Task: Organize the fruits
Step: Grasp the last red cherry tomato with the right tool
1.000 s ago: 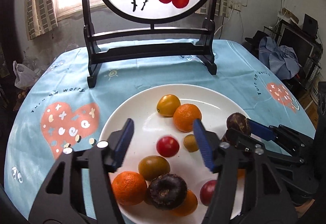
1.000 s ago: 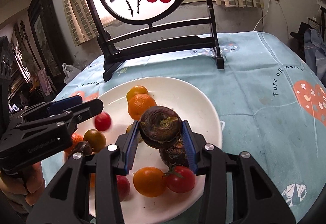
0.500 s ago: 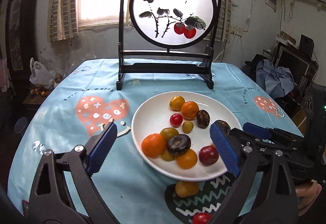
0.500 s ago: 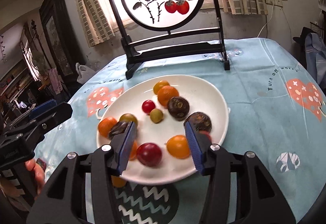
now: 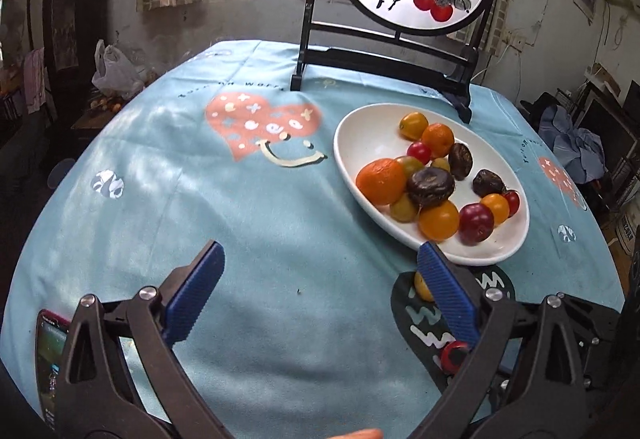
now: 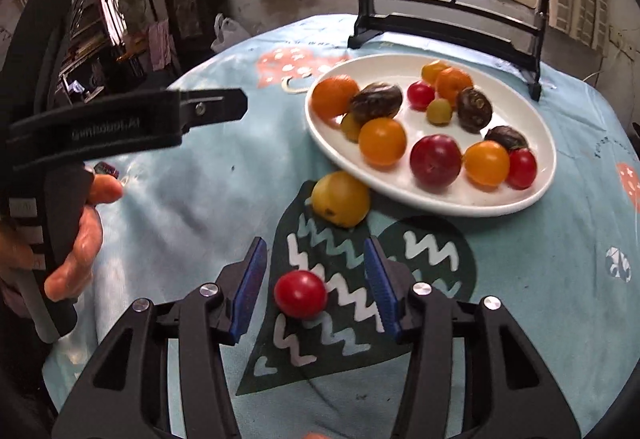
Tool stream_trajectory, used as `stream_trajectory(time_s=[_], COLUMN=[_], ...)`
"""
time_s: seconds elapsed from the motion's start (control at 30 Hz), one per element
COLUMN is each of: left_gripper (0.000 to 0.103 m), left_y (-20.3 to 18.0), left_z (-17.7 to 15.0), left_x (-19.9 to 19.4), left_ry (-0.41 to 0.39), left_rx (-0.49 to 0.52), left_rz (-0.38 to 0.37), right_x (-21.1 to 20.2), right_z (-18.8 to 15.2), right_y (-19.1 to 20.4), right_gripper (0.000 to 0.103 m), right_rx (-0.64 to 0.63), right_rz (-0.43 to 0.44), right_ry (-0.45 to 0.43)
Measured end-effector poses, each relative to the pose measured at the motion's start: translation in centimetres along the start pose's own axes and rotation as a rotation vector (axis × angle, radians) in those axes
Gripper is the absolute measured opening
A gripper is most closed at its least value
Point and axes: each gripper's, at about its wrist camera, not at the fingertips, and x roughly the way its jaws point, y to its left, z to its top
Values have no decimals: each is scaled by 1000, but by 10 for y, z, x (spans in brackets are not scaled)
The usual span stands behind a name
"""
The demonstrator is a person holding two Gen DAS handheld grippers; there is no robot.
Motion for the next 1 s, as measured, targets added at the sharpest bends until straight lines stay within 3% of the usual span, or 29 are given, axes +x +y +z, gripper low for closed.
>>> stream_trajectory(time_s=[0.07, 0.27, 0.4, 0.67, 1.0], left_gripper=[99, 99, 99, 99, 99], left_y=[3, 6, 5, 9, 6], left_z=[-2, -5, -4, -4, -4], left_x=[-1, -9, -7, -2, -3], left_ry=[-3, -50, -37, 3, -27], left_rx=[-16, -52, -53, -80, -37], left_rz=[-22, -60, -29, -25, 47], right_x=[4, 10, 20, 22, 19], right_z=[-4, -11, -16, -18, -20], right_y=[2, 11, 18, 18, 19], right_gripper=[51, 51, 52, 52, 49], right_rx=[-19, -72, -100, -104, -108], right_rz=[-33, -10, -19, -26, -43], right_ry=[12, 17, 63, 59, 63])
